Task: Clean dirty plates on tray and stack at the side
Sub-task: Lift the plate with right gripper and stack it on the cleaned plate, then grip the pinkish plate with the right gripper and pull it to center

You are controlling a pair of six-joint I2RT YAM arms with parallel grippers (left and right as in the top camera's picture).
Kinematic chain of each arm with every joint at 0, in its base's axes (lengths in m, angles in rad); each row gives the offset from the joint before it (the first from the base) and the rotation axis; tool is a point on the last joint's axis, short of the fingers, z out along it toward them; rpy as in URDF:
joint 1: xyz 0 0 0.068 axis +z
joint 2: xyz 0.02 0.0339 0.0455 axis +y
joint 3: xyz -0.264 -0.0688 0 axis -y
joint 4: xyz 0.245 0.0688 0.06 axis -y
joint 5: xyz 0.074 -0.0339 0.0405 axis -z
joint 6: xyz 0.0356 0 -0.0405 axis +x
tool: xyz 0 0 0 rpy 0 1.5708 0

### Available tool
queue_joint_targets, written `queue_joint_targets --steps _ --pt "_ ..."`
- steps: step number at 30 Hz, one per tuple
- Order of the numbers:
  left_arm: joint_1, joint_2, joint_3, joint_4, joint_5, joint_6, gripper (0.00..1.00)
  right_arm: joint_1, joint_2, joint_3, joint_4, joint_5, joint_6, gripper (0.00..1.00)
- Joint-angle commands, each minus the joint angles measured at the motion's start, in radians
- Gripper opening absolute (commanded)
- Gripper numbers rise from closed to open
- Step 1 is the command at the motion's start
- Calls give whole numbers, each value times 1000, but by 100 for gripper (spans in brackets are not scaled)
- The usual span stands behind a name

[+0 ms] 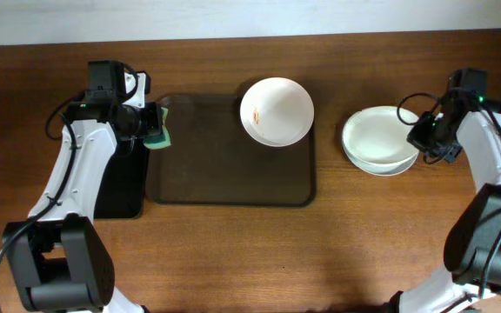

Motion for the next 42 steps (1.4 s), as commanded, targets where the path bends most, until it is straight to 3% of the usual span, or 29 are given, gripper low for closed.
queue_joint_targets --steps 1,2,3,6,9,10,11,14,17,27,29,32,37,38,40,42 --pt "0 7 9 3 14 8 1 -2 10 -10 39 11 9 48" --pt "0 7 9 3 14 8 1 -1 10 -6 53 -3 8 65" --pt "0 7 9 3 14 8 1 2 10 27 50 -78 -37 72" --pt "0 7 9 3 14 8 1 79 -20 196 -8 -209 -74 75" --pt "0 7 9 3 14 8 1 227 -21 257 15 -258 -16 67" --pt "0 7 9 3 14 8 1 299 -9 248 35 -244 58 58" --pt "0 7 9 3 14 8 1 359 8 231 38 -193 165 33" --pt "0 7 8 3 14 8 1 526 97 207 75 -89 316 32" --pt "0 7 8 2 13 8 1 603 178 207 96 -23 401 32" --pt "0 38 8 10 11 8 1 613 312 206 105 -60 421 34" --pt "0 39 8 16 11 8 1 618 327 206 99 -91 421 28" --pt "0 39 8 18 11 8 1 648 358 206 81 -157 421 4" --pt "0 39 8 18 11 8 1 756 351 207 33 -289 329 4" --pt "0 39 8 18 11 8 1 768 328 208 33 -289 309 5" --pt "0 39 8 18 11 8 1 760 284 246 18 -296 124 39" --pt "0 39 8 18 11 8 1 733 262 300 9 -296 18 54"
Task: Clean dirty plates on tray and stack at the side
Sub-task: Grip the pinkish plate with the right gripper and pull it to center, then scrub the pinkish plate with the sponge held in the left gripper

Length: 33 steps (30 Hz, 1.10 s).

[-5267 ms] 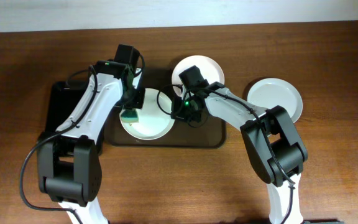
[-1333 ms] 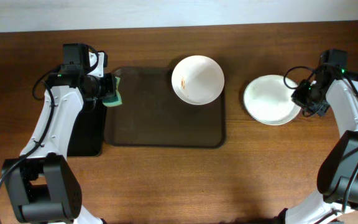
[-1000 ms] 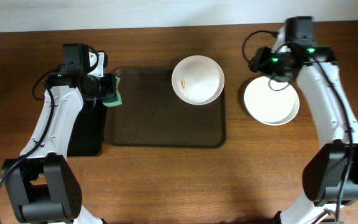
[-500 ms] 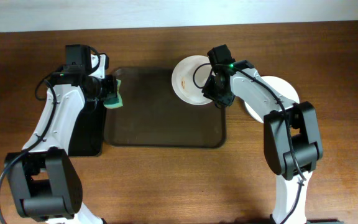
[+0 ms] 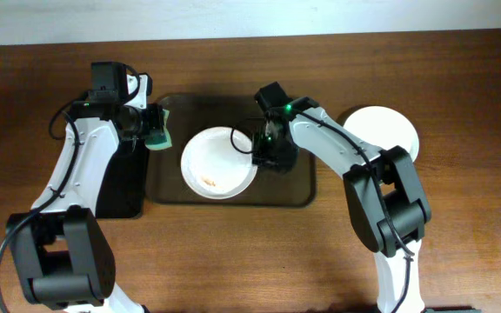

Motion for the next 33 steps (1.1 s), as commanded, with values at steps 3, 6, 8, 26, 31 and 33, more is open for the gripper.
queue_joint_targets --steps 3,6,8,26,31,33 --pt "0 5 8 4 11 8 1 -61 -55 105 82 -59 -428 43" --pt "0 5 8 6 11 8 1 -24 -26 105 108 -69 -598 42" --pt "0 5 8 6 11 8 1 20 9 105 140 -32 -629 41" --pt "0 5 8 7 9 9 1 4 57 167 122 171 -596 47" --pt "0 5 8 7 -1 9 1 19 69 130 82 102 -595 38" --pt "0 5 8 7 -1 9 1 34 77 126 82 95 -586 38"
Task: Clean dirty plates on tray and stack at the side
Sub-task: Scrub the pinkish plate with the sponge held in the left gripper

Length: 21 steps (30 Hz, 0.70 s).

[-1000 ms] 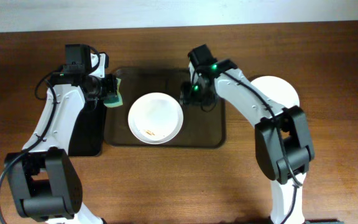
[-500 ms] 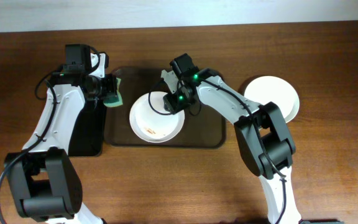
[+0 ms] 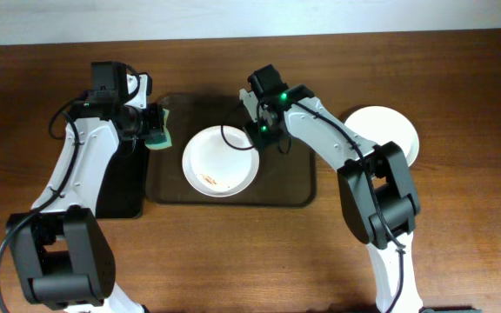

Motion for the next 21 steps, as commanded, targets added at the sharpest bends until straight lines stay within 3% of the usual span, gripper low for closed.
queue_joint_targets --steps 1,2,3,5,8,13,17,21 --pt "0 5 8 4 0 8 1 27 3 -21 -5 -23 32 37" --pt "0 5 8 4 0 8 1 27 14 -21 -15 -23 93 24" --pt "0 5 8 6 0 8 1 27 35 -21 -32 -23 153 17" --pt "0 5 8 6 0 8 1 27 52 -21 -34 -23 186 16" --pt "0 5 8 6 0 8 1 24 51 -20 -29 -23 266 4" --pt "-23 5 8 7 0 8 1 25 51 -20 -117 112 746 4" --pt "-79 23 8 10 -4 8 1 19 51 -20 -121 147 874 4" --pt "-193 114 8 40 -4 8 1 20 52 -20 -70 136 876 4"
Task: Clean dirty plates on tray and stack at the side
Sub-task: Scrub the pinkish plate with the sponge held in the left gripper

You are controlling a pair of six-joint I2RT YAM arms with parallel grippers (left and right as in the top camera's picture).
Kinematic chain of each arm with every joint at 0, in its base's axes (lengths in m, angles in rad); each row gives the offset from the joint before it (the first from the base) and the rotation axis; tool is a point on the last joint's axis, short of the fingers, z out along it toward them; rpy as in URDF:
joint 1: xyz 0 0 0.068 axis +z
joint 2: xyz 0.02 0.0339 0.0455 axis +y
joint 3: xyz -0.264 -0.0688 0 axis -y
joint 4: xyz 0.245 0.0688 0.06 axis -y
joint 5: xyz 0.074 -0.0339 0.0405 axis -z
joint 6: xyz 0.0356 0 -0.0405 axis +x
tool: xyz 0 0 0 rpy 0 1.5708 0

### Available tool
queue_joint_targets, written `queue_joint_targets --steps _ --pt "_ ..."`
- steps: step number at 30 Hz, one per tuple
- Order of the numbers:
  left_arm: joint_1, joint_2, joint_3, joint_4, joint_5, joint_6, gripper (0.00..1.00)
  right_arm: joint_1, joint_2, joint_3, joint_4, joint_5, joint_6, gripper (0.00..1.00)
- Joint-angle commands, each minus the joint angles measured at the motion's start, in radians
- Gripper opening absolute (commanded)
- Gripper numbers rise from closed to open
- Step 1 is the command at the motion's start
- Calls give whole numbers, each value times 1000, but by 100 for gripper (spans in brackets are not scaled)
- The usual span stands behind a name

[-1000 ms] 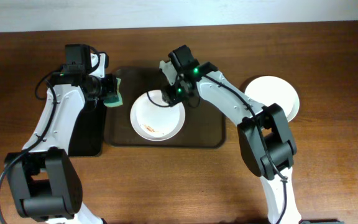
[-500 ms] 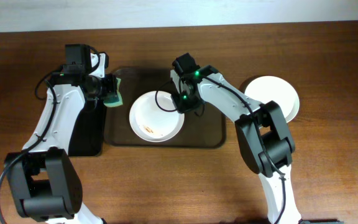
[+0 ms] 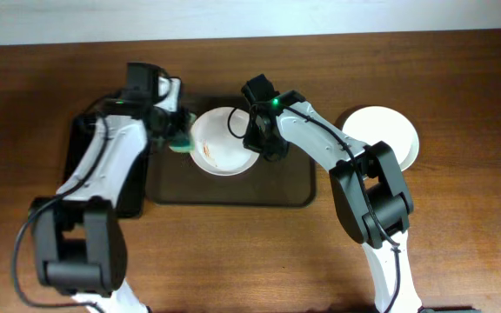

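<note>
A white dirty plate [image 3: 223, 143] with orange-brown smears lies on the dark tray [image 3: 233, 187], near its back edge. My right gripper [image 3: 252, 139] is shut on the plate's right rim. My left gripper [image 3: 181, 139] is shut on a green sponge [image 3: 181, 144] that touches the plate's left rim. A stack of clean white plates [image 3: 388, 135] stands on the table to the right of the tray.
A black mat [image 3: 120, 187] lies left of the tray, partly under my left arm. The brown table [image 3: 459, 226] extends right and in front of the tray.
My left gripper has moved right with the sponge, from the tray's left edge to the plate's left rim. The plate and my right gripper now sit a little farther back on the tray.
The dirty plate first lay at the tray's back right corner, with my right gripper at the clean stack and my left holding the sponge at the tray's left edge. Then my right gripper held the plate in the tray's middle. Now the sponge touches the plate.
</note>
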Motion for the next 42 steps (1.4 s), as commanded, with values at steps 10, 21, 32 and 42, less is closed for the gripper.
queue_joint_targets --steps 10,21,32,42 --pt "-146 275 5 185 -118 -122 1 -3 24 -17 46 47 14 4" --pt "-183 306 5 295 -462 -32 0 -3 24 -17 42 36 -16 4" --pt "-182 306 5 -113 307 576 0 -4 24 -17 43 18 -21 4" --pt "-175 328 4 303 -176 102 1 -3 24 -17 42 18 -27 4"
